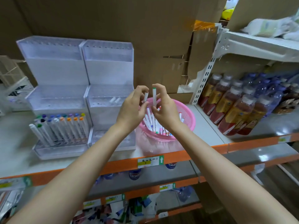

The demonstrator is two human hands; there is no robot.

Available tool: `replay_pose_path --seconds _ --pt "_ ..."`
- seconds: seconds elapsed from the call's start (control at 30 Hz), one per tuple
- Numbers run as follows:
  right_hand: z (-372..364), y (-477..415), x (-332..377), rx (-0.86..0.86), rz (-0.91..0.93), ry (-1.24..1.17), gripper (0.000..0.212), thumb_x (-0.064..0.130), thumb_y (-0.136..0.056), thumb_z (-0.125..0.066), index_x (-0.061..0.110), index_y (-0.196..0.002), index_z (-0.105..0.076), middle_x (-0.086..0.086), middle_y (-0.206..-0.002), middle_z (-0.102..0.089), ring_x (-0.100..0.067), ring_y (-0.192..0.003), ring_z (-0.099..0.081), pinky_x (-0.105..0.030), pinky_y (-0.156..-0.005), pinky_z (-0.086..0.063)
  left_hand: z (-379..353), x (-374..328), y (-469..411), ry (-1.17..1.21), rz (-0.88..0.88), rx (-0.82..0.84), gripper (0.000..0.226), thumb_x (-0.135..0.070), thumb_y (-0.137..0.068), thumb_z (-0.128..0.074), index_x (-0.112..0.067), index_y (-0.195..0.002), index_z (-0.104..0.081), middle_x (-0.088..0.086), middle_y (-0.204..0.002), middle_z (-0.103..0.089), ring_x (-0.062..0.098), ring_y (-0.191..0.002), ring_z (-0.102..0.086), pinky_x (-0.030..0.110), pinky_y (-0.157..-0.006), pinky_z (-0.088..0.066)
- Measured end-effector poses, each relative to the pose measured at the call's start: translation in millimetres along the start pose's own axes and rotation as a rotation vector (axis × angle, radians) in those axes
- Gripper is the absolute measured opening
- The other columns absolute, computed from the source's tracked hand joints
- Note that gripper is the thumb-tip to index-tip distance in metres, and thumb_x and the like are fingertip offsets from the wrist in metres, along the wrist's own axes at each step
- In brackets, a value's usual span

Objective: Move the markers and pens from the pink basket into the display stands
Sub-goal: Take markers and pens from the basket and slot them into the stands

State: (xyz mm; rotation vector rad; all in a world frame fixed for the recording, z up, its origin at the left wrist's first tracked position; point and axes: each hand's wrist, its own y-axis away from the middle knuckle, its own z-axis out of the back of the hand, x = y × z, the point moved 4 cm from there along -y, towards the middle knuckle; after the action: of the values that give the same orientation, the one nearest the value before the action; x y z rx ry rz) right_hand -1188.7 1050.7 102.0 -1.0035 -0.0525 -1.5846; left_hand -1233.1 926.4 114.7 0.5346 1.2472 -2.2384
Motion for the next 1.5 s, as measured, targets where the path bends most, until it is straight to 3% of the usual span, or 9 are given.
replay_pose_path --seconds 0.2,0.37,0.43,0.6,0.73,0.8,0.9,1.23,1.5 --pt "-29.9 10.8 48.7 0.011 0.028 -0.053 0.064 0.0 -0.081 -0.06 0.029 -0.133 -0.035 0.004 -0.09 -0.055 -0.018 -0.07 -0.057 -0.04 -0.062 -0.05 64.7 18.2 24.9 -0.053 0.059 -0.055 0.034 -0.006 -0.087 -0.064 -0.009 -0.117 -0.048 -0.002 -0.094 -0.053 0.017 -0.071 -0.061 0.026 -0.064 -0.047" --pt "-68.6 15.1 85.0 0.054 0.028 -0.081 0.068 -0.005 -0.08 -0.06 0.032 -0.13 -0.033 -0.007 -0.085 -0.058 -0.023 -0.069 -0.06 -0.043 -0.066 -0.052 115.1 42.9 46.5 -0.091 0.105 -0.053 0.035 -0.01 -0.086 -0.067 -0.011 -0.116 -0.049 -0.003 -0.091 -0.055 0.008 -0.064 -0.058 0.011 -0.059 -0.039" --pt "-83.6 17.6 99.7 0.067 0.026 -0.092 0.067 -0.006 -0.081 -0.06 0.029 -0.132 -0.035 0.002 -0.08 -0.053 -0.022 -0.068 -0.059 -0.039 -0.065 -0.05 131.9 51.9 53.7 -0.102 0.118 -0.048 0.036 -0.01 -0.085 -0.069 -0.01 -0.116 -0.051 -0.002 -0.09 -0.056 0.004 -0.062 -0.057 0.006 -0.058 -0.038" --pt "-116.9 23.8 132.8 0.092 0.048 -0.092 0.071 -0.004 -0.08 -0.064 0.039 -0.125 -0.03 -0.004 -0.079 -0.053 -0.024 -0.068 -0.058 -0.046 -0.067 -0.053 167.3 70.0 67.3 -0.09 0.14 -0.051 0.037 -0.01 -0.084 -0.07 -0.011 -0.115 -0.05 -0.002 -0.09 -0.056 0.006 -0.066 -0.06 0.006 -0.059 -0.041" --pt "-135.6 24.3 154.2 0.089 0.065 -0.101 0.067 -0.002 -0.081 -0.066 0.025 -0.133 -0.035 0.01 -0.076 -0.048 -0.02 -0.067 -0.058 -0.043 -0.067 -0.052 191.5 83.8 75.4 -0.073 0.147 -0.075 0.033 -0.008 -0.082 -0.071 -0.01 -0.11 -0.053 -0.005 -0.085 -0.056 0.004 -0.064 -0.059 0.006 -0.057 -0.04" --pt "-145.5 24.3 164.4 0.076 0.088 -0.108 0.064 0.002 -0.082 -0.067 0.028 -0.13 -0.034 0.006 -0.079 -0.051 -0.021 -0.066 -0.059 -0.044 -0.064 -0.053 202.7 90.3 78.9 -0.061 0.164 -0.079 0.03 -0.008 -0.082 -0.072 -0.008 -0.107 -0.055 -0.004 -0.083 -0.056 0.006 -0.065 -0.059 0.012 -0.059 -0.042" --pt "-161.0 23.1 176.0 0.077 0.082 -0.118 0.059 0.008 -0.083 -0.067 0.029 -0.127 -0.033 0.006 -0.08 -0.05 -0.023 -0.065 -0.059 -0.044 -0.06 -0.052 217.3 96.1 83.0 -0.064 0.158 -0.082 0.029 -0.006 -0.08 -0.073 -0.003 -0.103 -0.056 -0.002 -0.083 -0.056 0.008 -0.066 -0.058 0.004 -0.06 -0.038" --pt "-188.7 27.5 190.6 0.091 0.058 -0.12 0.059 0.005 -0.085 -0.066 0.022 -0.133 -0.035 0.005 -0.08 -0.049 -0.017 -0.065 -0.058 -0.016 -0.054 -0.04 231.8 118.1 87.8 -0.025 0.214 -0.089 0.026 -0.006 -0.08 -0.074 -0.004 -0.099 -0.055 0.004 -0.085 -0.06 0.018 -0.072 -0.063 0.001 -0.061 -0.04" --pt "-194.4 31.0 189.2 0.053 0.048 -0.152 0.058 0.006 -0.086 -0.066 0.026 -0.131 -0.035 0.006 -0.086 -0.051 -0.015 -0.066 -0.06 -0.036 -0.063 -0.055 229.2 125.2 88.6 0.003 0.219 -0.084 0.026 -0.007 -0.081 -0.073 -0.006 -0.099 -0.055 0.001 -0.086 -0.06 -0.003 -0.073 -0.057 0.001 -0.063 -0.042"
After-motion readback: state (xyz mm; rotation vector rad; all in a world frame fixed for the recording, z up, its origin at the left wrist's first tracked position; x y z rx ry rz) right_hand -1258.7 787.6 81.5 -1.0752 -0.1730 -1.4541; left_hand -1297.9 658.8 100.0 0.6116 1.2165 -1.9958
